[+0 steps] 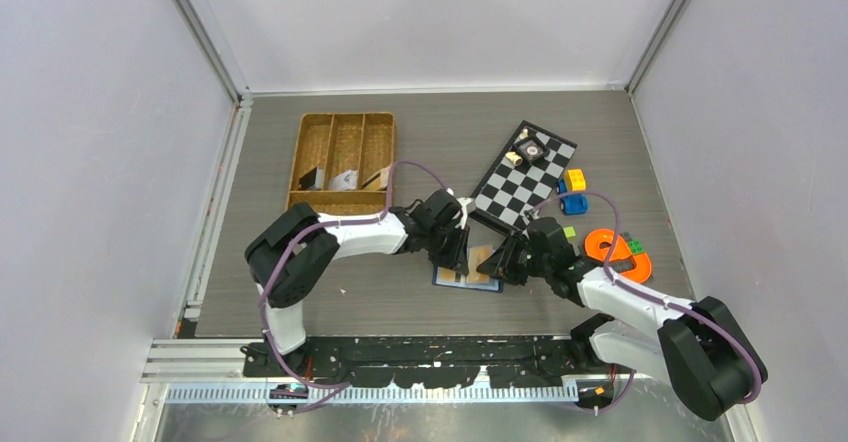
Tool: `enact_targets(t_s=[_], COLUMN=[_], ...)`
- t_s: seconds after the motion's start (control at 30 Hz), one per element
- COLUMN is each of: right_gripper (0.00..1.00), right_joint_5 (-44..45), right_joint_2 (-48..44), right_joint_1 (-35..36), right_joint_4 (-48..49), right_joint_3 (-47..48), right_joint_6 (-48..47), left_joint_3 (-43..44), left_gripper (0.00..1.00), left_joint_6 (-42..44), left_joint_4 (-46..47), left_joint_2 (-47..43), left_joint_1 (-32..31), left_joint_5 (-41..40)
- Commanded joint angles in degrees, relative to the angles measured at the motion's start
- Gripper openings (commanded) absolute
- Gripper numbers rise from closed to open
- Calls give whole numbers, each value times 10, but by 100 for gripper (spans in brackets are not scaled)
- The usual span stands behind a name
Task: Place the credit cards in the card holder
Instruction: Turn over the card slot in the card holder.
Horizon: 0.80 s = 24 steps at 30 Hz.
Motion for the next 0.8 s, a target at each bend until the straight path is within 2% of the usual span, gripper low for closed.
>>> enact_targets(t_s=[0.0, 0.13, 0.47, 0.77], right_gripper=[24, 24, 24, 26], right_joint_5=[38, 43, 83, 173], right_joint_2=[-20, -13, 28, 94], right_joint_1=[8, 12, 66, 140], right_joint_4=[-46, -52, -60, -112], right_joint_3=[42, 52, 99, 177], right_joint_6=[-19, -21, -21, -30], left_joint_3=[-14, -25, -61, -105], left_gripper=[19, 28, 39, 42], left_joint_6=[3, 10, 34, 46], left_joint_4=[16, 0, -66, -117], left_joint_2=[-46, -78, -194, -282], left_joint_1=[8, 11, 37, 98], left_joint_5=[2, -5, -44, -57])
